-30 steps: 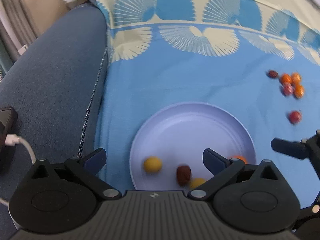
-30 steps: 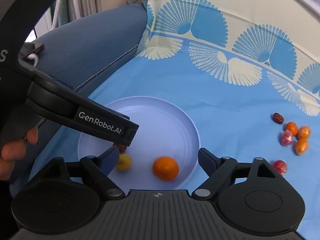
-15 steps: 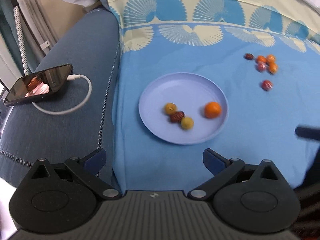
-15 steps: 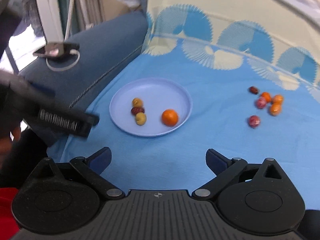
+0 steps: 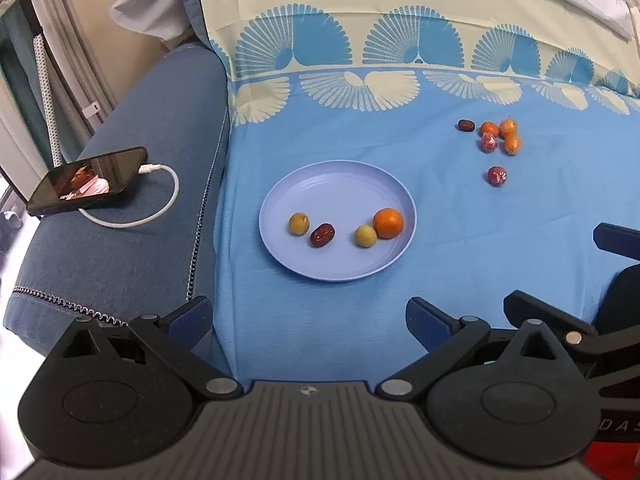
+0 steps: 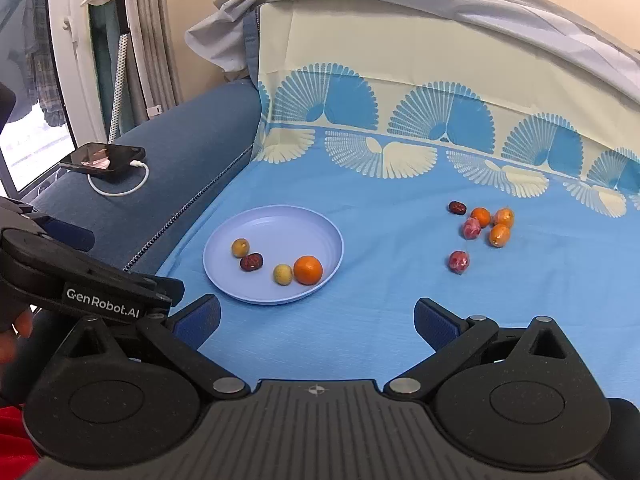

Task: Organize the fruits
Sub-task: 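Move both tools back toward the remaining fruit cluster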

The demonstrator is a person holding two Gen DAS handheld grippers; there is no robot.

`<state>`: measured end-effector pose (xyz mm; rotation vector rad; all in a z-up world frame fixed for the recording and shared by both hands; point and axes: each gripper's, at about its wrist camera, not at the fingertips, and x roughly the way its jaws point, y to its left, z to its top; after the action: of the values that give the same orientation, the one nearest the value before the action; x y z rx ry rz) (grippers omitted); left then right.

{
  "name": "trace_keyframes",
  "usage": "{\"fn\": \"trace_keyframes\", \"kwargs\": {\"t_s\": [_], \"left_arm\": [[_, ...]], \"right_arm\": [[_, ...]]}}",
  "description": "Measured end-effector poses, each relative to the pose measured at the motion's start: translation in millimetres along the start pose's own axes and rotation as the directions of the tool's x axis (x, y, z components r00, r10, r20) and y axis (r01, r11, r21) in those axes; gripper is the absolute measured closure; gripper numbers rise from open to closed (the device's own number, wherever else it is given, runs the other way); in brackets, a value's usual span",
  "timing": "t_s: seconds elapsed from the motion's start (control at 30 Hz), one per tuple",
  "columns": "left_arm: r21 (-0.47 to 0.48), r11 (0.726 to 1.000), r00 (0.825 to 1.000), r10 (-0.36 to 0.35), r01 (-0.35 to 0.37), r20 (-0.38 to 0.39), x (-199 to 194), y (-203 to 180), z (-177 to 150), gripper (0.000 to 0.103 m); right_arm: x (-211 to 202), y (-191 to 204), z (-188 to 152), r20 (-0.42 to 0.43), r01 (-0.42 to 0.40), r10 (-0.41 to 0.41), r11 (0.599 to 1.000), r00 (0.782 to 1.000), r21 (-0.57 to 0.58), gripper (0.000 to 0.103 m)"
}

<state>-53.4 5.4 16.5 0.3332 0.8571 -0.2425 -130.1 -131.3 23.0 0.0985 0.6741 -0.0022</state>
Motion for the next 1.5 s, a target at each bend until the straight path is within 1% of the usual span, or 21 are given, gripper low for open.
{"fn": "trace_keyframes", "kwargs": {"t_s": [0.17, 0.4, 0.63, 0.73, 0.8, 0.87, 0.93, 1.0, 1.13, 1.23, 1.33, 1.37, 1.43, 1.5], "left_arm": [[-0.023, 1.0, 1.0, -0.006, 0.005, -0.013, -0.2, 5.6, -0.7, 0.0], [-0.005, 1.0, 1.0, -0.009, 0.009, -0.021, 2.2, 3.1, -1.0, 0.0], [-0.011, 1.0, 0.998, -0.01, 0.009, -0.06, 13.9, 1.2, 3.9, 0.0], [-0.002, 1.0, 0.997, -0.005, 0.005, -0.071, 17.0, -1.2, 12.0, 0.0], [0.005, 1.0, 0.998, 0.007, -0.007, -0.065, 18.6, -3.7, 19.4, 0.0], [0.006, 1.0, 0.998, 0.016, -0.015, -0.061, 21.6, -7.4, 28.5, 0.0], [0.004, 1.0, 0.998, 0.012, -0.012, -0.065, 26.8, -11.4, 37.6, 0.0], [0.004, 1.0, 0.996, 0.005, -0.005, -0.087, 37.0, -16.9, 47.4, 0.0], [-0.009, 1.0, 0.989, -0.002, 0.001, -0.15, 60.6, -27.9, 66.2, 0.0], [-0.03, 1.0, 0.981, -0.006, 0.0, -0.192, 77.6, -33.6, 80.4, 0.0], [-0.045, 0.999, 0.975, 0.001, -0.011, -0.22, 96.3, -40.9, 96.7, 0.0], [-0.048, 0.999, 0.974, 0.005, -0.016, -0.226, 102.2, -44.0, 101.6, 0.0], [-0.046, 0.999, 0.971, 0.011, -0.023, -0.238, 116.7, -52.5, 112.8, 0.0], [-0.038, 0.999, 0.968, 0.013, -0.024, -0.252, 131.7, -61.6, 124.1, 0.0]], "right_arm": [[-1.8, -0.2, 0.4, 0.011, 0.001, -0.001, 1.0, 1.0, -0.001, 0.001], [0.7, -3.5, -1.6, 0.003, -0.005, 0.005, 1.0, 1.0, 0.017, 0.001], [11.0, -10.8, -1.9, -0.017, -0.003, 0.004, 0.998, 1.0, 0.057, 0.001], [15.3, -18.5, 0.4, -0.007, 0.01, -0.009, 0.996, 1.0, 0.086, 0.001], [17.8, -27.1, 2.3, 0.01, 0.035, -0.036, 0.994, 0.999, 0.105, 0.001], [20.4, -40.5, 4.0, 0.029, 0.087, -0.091, 0.988, 0.995, 0.125, 0.001], [25.2, -58.6, 4.7, 0.038, 0.143, -0.15, 0.978, 0.988, 0.153, 0.001], [33.6, -81.4, 5.0, 0.04, 0.202, -0.213, 0.961, 0.976, 0.189, 0.001], [68.0, -132.6, 4.8, 0.041, 0.304, -0.323, 0.92, 0.945, 0.249, 0.001], [111.6, -172.9, 8.1, 0.029, 0.362, -0.385, 0.889, 0.923, 0.281, 0.001], [154.1, -207.5, 12.0, 0.023, 0.38, -0.406, 0.874, 0.914, 0.302, 0.001], [167.1, -217.8, 13.5, 0.008, 0.387, -0.409, 0.87, 0.913, 0.304, 0.001], [193.2, -234.7, 16.0, -0.011, 0.386, -0.402, 0.87, 0.915, 0.308, 0.001], [217.2, -246.3, 18.6, -0.014, 0.385, -0.398, 0.878, 0.917, 0.285, 0.001]]}}
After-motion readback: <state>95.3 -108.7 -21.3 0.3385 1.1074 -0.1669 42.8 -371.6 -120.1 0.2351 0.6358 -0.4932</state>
